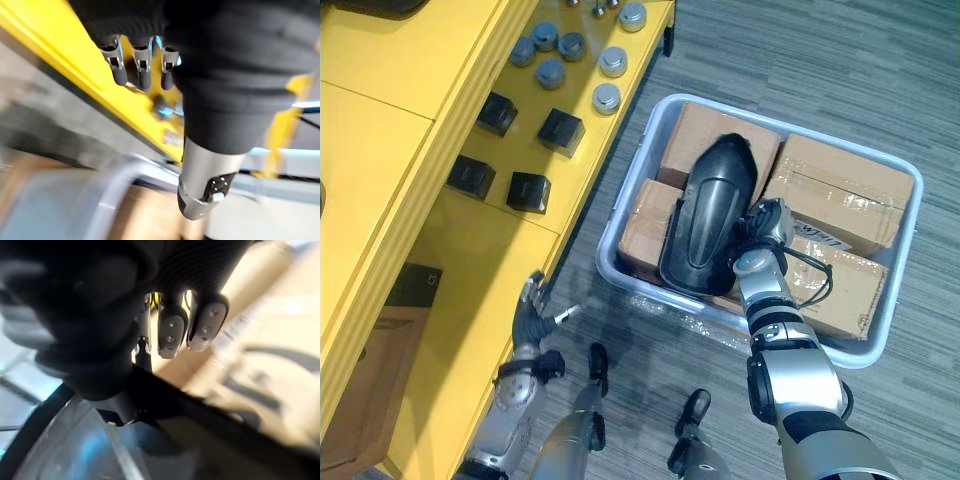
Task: Walk over and take plastic housings, then place them on the shelf
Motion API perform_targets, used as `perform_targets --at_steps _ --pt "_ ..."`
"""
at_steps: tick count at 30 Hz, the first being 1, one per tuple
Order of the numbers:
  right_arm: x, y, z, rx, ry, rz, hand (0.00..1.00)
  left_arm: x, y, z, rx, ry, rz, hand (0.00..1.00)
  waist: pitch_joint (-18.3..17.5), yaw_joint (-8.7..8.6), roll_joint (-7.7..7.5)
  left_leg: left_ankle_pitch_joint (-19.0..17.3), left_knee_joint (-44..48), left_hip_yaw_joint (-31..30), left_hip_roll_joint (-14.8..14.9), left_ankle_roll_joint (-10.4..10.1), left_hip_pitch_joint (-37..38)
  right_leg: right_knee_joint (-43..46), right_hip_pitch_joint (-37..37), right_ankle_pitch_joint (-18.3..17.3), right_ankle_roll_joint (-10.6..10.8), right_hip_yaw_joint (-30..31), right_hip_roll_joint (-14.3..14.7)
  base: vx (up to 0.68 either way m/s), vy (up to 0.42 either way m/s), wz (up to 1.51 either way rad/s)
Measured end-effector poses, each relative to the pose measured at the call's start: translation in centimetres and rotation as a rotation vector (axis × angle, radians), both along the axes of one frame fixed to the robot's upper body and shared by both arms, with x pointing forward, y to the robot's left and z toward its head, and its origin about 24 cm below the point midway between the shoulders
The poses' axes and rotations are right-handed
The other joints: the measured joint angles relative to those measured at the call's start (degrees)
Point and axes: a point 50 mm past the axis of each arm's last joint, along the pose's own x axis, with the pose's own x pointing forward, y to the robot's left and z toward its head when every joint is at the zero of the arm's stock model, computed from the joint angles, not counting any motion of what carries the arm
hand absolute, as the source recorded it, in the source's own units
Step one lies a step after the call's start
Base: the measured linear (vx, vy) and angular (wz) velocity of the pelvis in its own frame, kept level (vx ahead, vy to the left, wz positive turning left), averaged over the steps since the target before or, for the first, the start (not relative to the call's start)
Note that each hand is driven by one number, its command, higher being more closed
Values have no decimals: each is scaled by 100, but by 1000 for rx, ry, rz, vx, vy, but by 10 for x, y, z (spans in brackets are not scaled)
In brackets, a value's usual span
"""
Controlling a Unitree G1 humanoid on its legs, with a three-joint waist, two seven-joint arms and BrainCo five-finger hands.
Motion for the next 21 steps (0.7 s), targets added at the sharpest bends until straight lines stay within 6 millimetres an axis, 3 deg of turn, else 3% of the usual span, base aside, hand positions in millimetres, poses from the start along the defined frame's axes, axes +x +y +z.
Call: perform_targets --at_steps 3,7,13,19,21 --pt "-3 13 22 -77 -89 39 100 13 -12 30 -84 -78 -89 0 -5 -98 1 0 -19 140 9 0 227 77 84 -1 1 155 -17 -6 0 -18" --pt "-8 25 34 -120 -154 82 100 24 -23 45 -149 -87 -181 0 -47 -297 0 43 -170 188 17 3 367 94 113 -4 4 193 -10 -19 -1 -12" --pt "-17 43 17 -122 -154 154 100 32 -34 30 -260 25 -249 0 -244 -483 -6 88 -314 315 22 3 687 148 268 -4 6 301 -8 8 3 -9" --pt "-34 79 1 -185 -188 271 100 35 -42 4 -279 159 -266 0 -631 -584 -31 58 -319 424 66 -35 999 61 560 -5 6 338 33 16 -7 -6" --pt "-41 89 -6 -176 -195 305 100 34 -46 -9 -273 224 -273 0 -904 -605 -72 28 -323 452 88 -70 1063 -66 663 -7 7 347 70 -18 -12 -8"
